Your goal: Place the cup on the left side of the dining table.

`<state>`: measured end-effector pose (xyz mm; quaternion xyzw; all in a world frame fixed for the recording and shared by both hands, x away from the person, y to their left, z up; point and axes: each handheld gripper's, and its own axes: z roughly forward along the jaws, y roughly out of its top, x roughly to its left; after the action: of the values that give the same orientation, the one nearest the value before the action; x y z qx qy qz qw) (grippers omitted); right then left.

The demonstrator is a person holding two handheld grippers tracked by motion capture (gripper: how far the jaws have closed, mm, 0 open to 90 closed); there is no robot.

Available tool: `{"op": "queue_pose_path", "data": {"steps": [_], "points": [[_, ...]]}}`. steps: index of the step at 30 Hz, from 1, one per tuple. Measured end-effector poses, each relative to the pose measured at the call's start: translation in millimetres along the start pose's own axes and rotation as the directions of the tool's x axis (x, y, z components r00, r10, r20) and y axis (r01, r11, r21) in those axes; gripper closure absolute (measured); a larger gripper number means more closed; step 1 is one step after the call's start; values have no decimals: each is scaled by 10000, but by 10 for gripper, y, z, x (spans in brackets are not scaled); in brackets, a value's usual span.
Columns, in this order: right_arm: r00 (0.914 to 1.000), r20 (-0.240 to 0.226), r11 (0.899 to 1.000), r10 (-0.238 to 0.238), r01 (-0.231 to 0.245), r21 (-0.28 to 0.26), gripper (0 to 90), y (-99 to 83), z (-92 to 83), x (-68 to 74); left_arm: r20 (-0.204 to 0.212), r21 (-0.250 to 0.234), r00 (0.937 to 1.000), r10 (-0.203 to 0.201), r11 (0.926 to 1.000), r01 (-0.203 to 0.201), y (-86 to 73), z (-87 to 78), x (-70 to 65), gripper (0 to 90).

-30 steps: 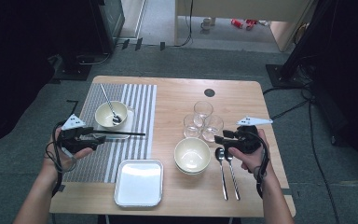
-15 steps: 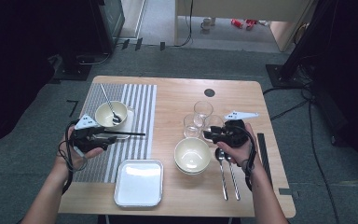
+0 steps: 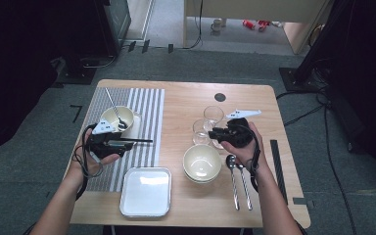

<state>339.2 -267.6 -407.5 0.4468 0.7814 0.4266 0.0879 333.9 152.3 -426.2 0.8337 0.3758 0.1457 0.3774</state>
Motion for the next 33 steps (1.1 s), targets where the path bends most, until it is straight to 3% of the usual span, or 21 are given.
{"op": "queue_pose_path", "data": {"steps": [10,16,21,25,29,33], "points": [[9955,537,9969,780,-781,0,759,146,153,-224,108,40,9999,80,10000,-81,41,68,-42,368],[9916,962,9953,866,-902,340,775,186,313,-272,177,54,9997,159,9999,-160,55,97,-60,372],[9856,1365,9941,996,-1044,282,792,193,387,-309,220,75,9996,185,9998,-186,55,111,-74,374],[9821,1486,9914,1161,-1238,436,798,192,424,-332,225,94,9995,202,9997,-204,51,116,-74,376],[9832,1570,9930,930,-1032,583,800,202,463,-318,230,115,9995,222,9997,-224,48,126,-75,379],[9824,1549,9911,1045,-1158,657,851,207,492,-327,253,173,9993,272,9995,-277,50,139,-88,380]]}}
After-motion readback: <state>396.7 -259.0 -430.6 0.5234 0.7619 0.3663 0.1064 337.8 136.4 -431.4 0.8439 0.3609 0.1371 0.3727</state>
